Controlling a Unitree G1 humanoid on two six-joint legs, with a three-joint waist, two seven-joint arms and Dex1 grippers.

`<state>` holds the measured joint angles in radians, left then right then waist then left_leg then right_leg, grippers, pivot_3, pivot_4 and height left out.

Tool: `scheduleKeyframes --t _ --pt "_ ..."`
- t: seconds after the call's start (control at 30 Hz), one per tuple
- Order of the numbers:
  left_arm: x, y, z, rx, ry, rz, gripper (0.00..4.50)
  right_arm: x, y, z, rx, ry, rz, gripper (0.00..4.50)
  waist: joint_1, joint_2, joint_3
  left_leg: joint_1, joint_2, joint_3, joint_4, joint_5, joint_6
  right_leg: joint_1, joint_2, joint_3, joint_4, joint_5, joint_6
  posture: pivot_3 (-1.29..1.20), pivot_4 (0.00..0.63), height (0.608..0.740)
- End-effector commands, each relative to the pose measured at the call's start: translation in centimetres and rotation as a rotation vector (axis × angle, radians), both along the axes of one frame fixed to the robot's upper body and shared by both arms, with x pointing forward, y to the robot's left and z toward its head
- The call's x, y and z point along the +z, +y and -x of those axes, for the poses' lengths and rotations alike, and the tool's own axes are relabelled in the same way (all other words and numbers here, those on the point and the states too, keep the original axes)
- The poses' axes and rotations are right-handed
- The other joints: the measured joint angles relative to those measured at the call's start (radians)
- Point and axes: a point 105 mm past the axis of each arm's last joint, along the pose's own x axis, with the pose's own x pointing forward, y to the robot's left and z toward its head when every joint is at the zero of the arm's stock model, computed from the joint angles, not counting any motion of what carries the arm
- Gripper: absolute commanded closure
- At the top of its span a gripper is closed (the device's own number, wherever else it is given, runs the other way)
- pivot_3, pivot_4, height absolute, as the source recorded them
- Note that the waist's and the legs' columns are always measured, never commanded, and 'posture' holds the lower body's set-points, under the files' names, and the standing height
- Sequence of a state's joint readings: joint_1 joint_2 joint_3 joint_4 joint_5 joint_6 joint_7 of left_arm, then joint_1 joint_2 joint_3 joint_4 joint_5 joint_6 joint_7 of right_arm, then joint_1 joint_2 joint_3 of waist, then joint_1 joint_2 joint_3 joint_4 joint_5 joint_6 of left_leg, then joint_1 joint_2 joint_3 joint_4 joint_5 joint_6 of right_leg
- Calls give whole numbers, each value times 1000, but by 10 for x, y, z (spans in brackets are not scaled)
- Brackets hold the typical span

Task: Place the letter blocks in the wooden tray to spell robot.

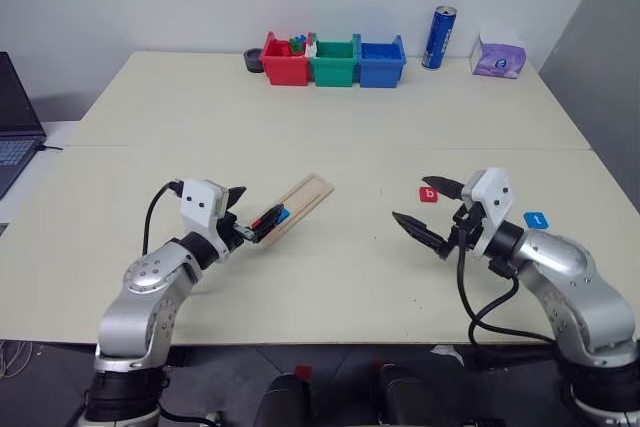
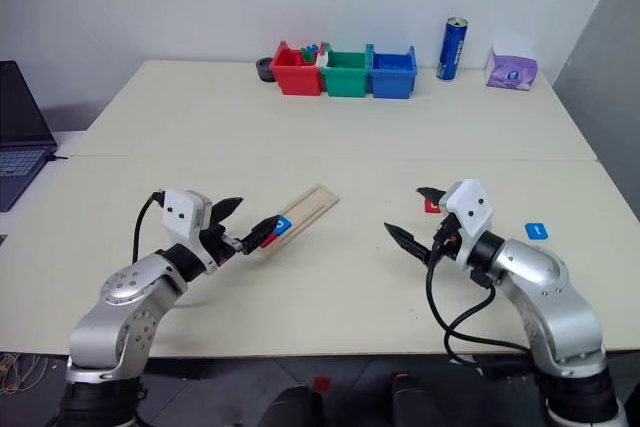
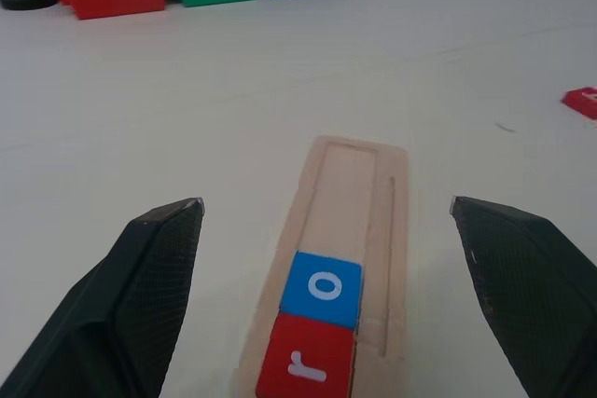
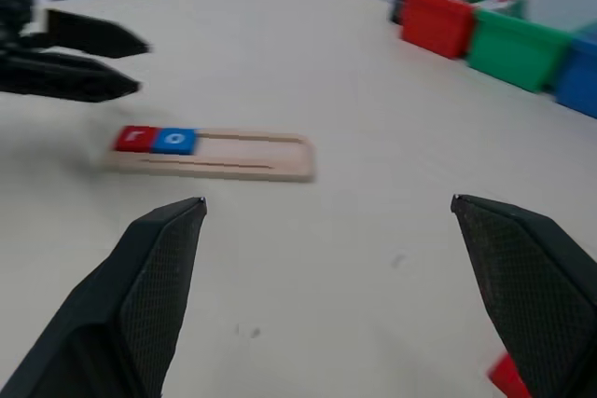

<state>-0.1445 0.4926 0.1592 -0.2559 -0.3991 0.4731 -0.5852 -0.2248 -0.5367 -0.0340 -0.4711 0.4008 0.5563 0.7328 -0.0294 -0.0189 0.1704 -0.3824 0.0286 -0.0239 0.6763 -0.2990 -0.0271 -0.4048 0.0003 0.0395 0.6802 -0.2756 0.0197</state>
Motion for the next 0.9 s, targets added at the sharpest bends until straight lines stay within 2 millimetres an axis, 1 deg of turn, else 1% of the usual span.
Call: scheduleKeyframes --t 0.03,0.13,0.33,0.47,0.67,0.9 --pt "2 -6 2 -101 5 -47 0 6 8 5 117 19 -9 24 0 0 0 0 0 0 0 0 0 0 0 0 0 0 0 0 150 740" --pt "-3 -7 3 -158 33 -88 0 8 14 7 176 37 -15 24 1 0 0 -1 0 0 -1 0 0 -1 -1 0 0 0 0 0 150 740" --pt "-4 -2 -9 -165 35 -135 0 11 23 13 252 53 -5 24 1 0 0 -1 0 0 0 0 0 -1 -1 0 0 0 0 0 150 740" --pt "-7 0 -13 -169 43 -142 0 10 26 15 269 52 4 24 1 0 0 -1 0 0 0 0 0 -1 -1 0 0 0 0 0 150 740" --pt "-20 0 -17 -195 89 -158 0 11 31 20 294 43 17 24 1 0 0 -1 0 0 0 0 0 -1 -1 0 0 0 0 0 150 740" --pt "-34 6 -22 -184 121 -167 0 13 34 25 307 40 14 24 1 0 0 -1 0 0 0 0 0 -1 -1 -1 0 0 0 0 150 740"
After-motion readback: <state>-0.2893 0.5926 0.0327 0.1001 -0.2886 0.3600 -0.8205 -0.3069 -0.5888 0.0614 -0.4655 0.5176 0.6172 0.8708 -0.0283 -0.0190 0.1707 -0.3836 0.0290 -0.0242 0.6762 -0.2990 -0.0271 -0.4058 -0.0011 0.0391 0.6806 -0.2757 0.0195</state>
